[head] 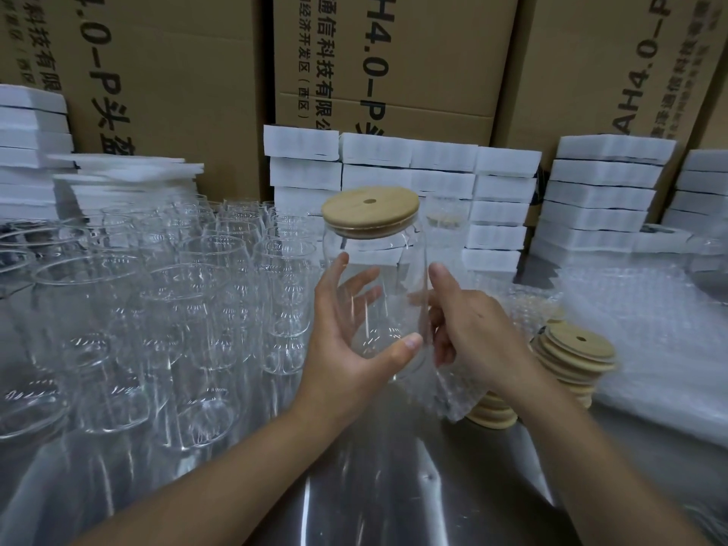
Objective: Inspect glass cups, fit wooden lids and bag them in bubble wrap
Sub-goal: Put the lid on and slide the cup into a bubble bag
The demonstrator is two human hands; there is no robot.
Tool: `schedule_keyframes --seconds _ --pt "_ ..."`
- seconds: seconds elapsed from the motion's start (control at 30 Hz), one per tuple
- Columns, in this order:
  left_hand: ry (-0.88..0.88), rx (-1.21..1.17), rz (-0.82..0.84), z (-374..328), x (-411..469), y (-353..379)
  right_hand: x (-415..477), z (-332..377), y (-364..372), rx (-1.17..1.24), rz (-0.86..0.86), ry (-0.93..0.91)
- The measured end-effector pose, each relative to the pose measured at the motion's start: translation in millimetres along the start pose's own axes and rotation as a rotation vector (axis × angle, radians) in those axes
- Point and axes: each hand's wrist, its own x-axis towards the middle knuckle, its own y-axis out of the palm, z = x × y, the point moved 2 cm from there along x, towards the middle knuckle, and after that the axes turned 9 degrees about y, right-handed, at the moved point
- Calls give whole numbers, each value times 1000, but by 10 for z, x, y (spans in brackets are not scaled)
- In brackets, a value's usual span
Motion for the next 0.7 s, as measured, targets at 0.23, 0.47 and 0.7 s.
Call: schedule_keyframes --seconds 0.23,0.47,0.7 --pt "-3 36 55 -11 -18 -4 -51 42 -19 -167 -88 -284" --pt "-11 73 104 -43 -38 16 -105 72 -26 -72 -143 -354" --pt "1 126 163 -23 -26 16 -113 49 15 -67 -177 -283"
